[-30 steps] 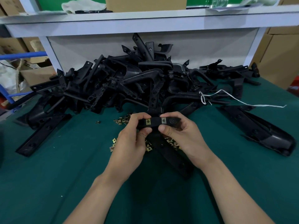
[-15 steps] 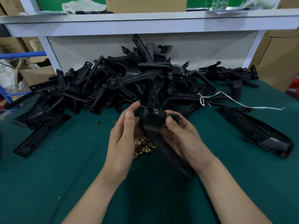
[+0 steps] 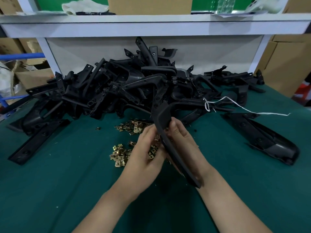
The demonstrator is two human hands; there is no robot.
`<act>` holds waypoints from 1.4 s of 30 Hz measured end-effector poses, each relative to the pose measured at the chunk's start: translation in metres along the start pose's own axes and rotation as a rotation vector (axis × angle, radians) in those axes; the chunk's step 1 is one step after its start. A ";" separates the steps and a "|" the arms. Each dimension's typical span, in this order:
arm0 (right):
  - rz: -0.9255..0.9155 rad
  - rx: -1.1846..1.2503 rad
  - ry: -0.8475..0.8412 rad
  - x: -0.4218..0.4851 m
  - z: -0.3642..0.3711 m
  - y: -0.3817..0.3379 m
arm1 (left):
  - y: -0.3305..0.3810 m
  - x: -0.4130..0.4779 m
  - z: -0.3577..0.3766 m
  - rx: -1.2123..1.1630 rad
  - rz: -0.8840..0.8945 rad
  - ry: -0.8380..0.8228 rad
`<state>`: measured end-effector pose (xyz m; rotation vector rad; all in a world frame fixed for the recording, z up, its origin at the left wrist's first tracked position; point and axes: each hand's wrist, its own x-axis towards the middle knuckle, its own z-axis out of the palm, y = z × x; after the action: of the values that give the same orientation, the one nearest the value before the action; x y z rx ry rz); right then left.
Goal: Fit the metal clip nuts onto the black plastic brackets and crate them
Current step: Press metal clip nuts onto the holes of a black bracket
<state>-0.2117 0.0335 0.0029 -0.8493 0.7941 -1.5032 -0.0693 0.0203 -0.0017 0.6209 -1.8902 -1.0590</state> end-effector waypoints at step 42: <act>-0.401 -1.158 0.066 -0.004 -0.029 0.000 | -0.016 0.004 -0.031 0.648 0.028 0.191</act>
<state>-0.2369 0.0377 -0.0123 -1.8919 1.6616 -1.3305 -0.0440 -0.0042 -0.0048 1.0120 -2.0523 -0.3297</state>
